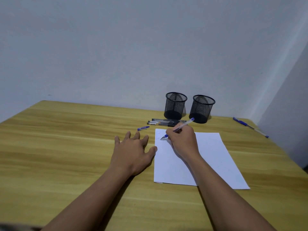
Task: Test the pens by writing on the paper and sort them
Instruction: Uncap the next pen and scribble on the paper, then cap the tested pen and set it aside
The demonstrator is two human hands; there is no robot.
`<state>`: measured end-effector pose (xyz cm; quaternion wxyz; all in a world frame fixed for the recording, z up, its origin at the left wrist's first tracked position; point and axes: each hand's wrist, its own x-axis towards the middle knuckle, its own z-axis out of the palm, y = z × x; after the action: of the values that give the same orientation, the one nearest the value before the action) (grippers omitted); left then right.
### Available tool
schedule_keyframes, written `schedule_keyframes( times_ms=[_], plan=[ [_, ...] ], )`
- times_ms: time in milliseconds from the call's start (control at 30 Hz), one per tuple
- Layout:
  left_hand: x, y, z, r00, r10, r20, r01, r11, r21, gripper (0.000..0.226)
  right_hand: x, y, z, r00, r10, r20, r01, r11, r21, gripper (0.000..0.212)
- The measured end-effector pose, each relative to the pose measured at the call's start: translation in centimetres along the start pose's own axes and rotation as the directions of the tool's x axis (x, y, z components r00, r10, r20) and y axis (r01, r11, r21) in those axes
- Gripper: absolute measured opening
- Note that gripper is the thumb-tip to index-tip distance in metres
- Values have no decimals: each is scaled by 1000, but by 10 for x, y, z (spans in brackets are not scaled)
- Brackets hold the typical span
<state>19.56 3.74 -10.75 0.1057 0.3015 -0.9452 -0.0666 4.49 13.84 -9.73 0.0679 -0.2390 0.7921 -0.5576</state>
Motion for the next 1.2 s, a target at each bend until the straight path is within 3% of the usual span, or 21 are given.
schedule_keyframes(
  times_ms=[233,433,600,667,833,900,1033,1200],
  plan=[
    [0,0,0,1000,0,1,0,1000,-16,69,3,3,0,997,62,-43,-55,987,151,15],
    [-2,-1,-1,1000,-10,10,11,998,-58,63,3,-5,1,999,33,-12,-30,980,198,11],
    [2,0,-13,964,-101,-244,20,950,-312,43,-2,-20,-5,998,-59,18,54,976,210,10],
    [16,-1,-16,950,-169,-263,58,922,-383,43,-3,-26,-9,997,-71,19,65,971,229,10],
    [46,-6,-9,963,-171,-207,118,962,-247,29,-6,-32,-23,997,-34,63,12,949,315,13],
    [50,-7,-6,963,-154,-221,99,965,-243,19,-9,-31,-30,997,-27,69,3,945,327,11],
    [45,-2,-12,963,-136,-235,23,903,-428,9,-14,-23,-43,998,34,60,-56,912,406,10],
    [30,17,-34,961,-15,-275,-162,776,-610,16,-25,-18,-53,989,111,96,-145,835,532,7]
  ],
)
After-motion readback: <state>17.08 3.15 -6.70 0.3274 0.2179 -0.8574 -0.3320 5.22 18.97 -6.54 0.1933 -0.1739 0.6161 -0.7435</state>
